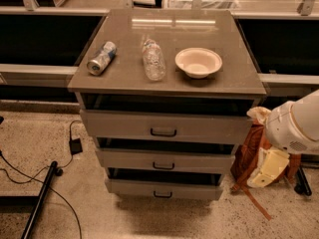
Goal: Open middle drawer
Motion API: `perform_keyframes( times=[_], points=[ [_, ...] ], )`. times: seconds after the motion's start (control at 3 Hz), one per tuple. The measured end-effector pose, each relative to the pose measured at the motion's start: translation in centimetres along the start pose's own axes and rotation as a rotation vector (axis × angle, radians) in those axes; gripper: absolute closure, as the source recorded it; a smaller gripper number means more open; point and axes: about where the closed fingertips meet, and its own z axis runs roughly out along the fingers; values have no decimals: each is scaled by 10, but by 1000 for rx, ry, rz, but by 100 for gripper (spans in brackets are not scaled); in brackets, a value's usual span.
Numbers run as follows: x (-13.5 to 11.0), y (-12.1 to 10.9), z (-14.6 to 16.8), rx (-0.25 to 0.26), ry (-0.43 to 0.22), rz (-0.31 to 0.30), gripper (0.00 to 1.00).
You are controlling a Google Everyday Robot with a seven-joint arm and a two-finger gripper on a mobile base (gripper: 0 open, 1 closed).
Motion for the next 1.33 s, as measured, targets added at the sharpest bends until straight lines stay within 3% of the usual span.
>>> perform_keyframes(
  times=[0.33, 0.67, 1.0, 1.33],
  points=[
    [-1, 0, 0, 2, -3, -45, 0],
    [2, -8, 23, 10, -39, -30, 0],
    [22, 3, 86, -2, -39, -39, 0],
    [57, 34, 168, -33, -18, -54, 0]
  ],
)
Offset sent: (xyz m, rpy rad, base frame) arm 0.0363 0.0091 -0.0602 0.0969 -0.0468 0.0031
